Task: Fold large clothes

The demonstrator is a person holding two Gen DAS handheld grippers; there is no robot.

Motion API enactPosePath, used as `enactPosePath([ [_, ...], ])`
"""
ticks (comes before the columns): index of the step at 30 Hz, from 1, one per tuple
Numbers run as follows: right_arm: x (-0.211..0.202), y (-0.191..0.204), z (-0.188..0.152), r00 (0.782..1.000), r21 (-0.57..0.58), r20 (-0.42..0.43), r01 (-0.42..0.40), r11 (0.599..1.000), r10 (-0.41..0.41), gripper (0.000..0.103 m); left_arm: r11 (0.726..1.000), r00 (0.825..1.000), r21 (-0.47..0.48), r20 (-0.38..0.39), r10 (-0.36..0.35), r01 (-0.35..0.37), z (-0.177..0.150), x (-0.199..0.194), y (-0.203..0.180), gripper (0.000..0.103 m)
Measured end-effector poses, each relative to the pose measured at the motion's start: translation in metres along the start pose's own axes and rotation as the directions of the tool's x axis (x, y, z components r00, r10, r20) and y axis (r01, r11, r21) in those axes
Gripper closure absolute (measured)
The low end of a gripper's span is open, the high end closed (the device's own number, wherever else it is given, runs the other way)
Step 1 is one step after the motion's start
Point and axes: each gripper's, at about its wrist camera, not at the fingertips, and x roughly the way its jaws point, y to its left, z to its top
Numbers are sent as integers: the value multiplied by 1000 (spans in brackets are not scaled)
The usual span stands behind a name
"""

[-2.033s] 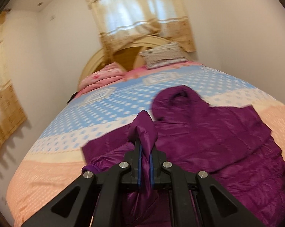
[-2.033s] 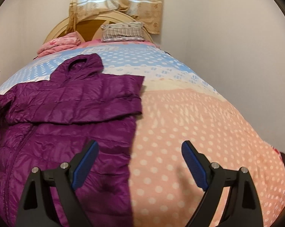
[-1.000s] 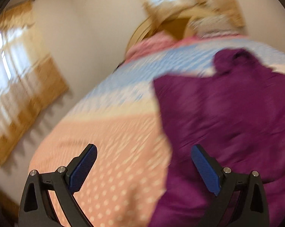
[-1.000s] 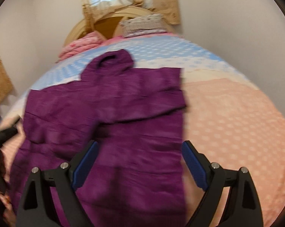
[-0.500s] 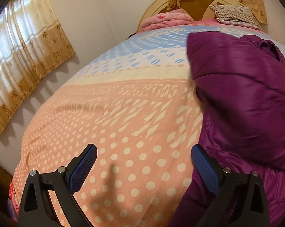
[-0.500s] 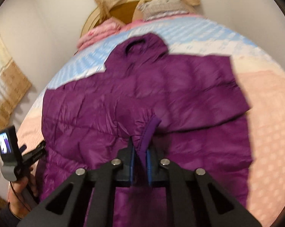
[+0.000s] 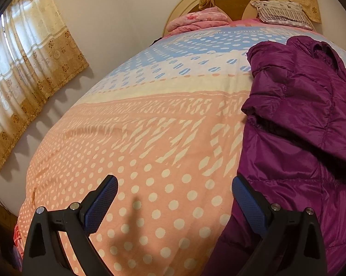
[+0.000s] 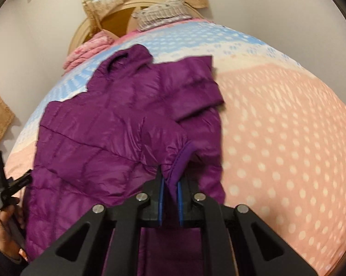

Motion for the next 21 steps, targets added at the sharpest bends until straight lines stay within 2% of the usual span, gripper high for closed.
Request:
enactPosePath([
  [3,1,-4,5,1000,28,10,4,1000,-5,80,1000,999,4,27,-24,24,3,-8,1,3],
  [5,-6,-6,7,999,44,31,24,999,-25,50,999,997,4,62,-37,37,11,-17,5,3],
  [8,-33,-5,13,986,67,128,102,993,-110,49,996,990,-34,119,-79,83,35,-34,10,3],
  [11,-44,9,25,975,69,194,94,993,-106,48,989,981,-44,146,-130,138,57,-43,-3,3],
  [13,-32,27,36,982,37,172,67,997,-72,52,986,976,-26,150,-160,165,65,-44,-23,3],
  [15,-10,44,44,989,0,136,57,998,-57,61,983,973,6,137,-185,186,66,-37,-47,3],
  [16,0,48,46,991,-12,121,63,998,-61,66,985,976,19,128,-174,173,66,-33,-56,3],
  [19,31,49,44,996,-17,64,61,998,-60,70,991,989,54,77,-129,125,56,-10,-79,3],
  [21,50,48,37,996,-36,35,83,996,-82,73,990,990,46,39,-133,131,52,3,-83,3],
])
